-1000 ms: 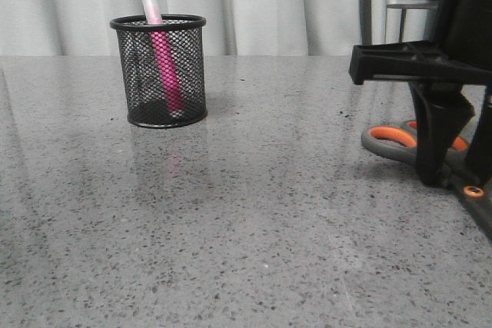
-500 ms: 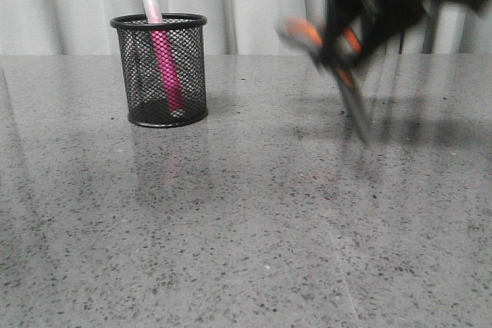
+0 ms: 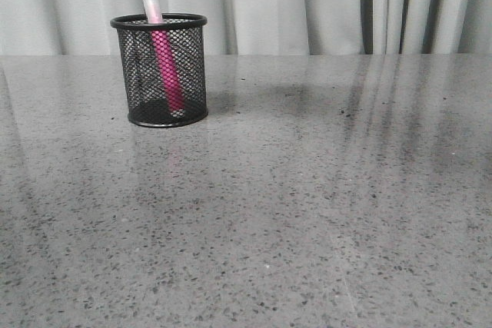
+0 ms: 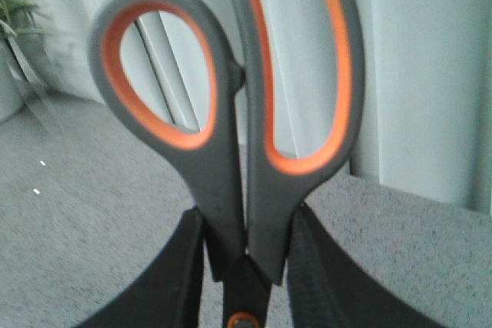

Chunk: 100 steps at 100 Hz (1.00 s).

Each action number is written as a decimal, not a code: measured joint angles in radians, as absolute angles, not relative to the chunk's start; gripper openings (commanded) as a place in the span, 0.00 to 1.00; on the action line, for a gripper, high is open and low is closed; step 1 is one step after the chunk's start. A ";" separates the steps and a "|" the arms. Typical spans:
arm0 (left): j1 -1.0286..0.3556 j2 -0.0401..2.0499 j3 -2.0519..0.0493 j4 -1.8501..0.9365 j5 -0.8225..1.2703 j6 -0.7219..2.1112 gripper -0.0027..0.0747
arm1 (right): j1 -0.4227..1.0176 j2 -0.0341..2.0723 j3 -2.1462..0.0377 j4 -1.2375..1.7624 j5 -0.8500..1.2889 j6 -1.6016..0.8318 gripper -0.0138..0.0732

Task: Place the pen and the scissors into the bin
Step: 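Lift the scissors with the right gripper and carry toward the cup, then lower the scissors blades-first into the cup and release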

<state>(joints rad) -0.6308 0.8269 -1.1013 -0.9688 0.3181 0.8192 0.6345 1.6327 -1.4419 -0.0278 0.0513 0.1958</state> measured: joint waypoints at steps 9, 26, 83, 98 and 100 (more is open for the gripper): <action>-0.631 0.810 -1.101 -0.950 0.320 0.819 0.56 | 0.635 1.694 -1.442 -0.039 0.029 0.195 0.07; -0.631 0.788 -1.101 -0.921 0.336 0.819 0.56 | 0.635 1.779 -1.442 -0.048 -0.044 0.191 0.07; -0.631 0.775 -1.101 -0.902 0.396 0.819 0.56 | 0.647 1.809 -1.203 -0.057 -0.329 0.170 0.08; -0.631 0.775 -1.101 -0.902 0.397 0.819 0.56 | 0.647 1.809 -1.197 -0.057 -0.344 0.168 0.27; -0.631 0.775 -1.101 -0.902 0.397 0.819 0.56 | 0.647 1.809 -1.197 -0.057 -0.346 0.168 0.31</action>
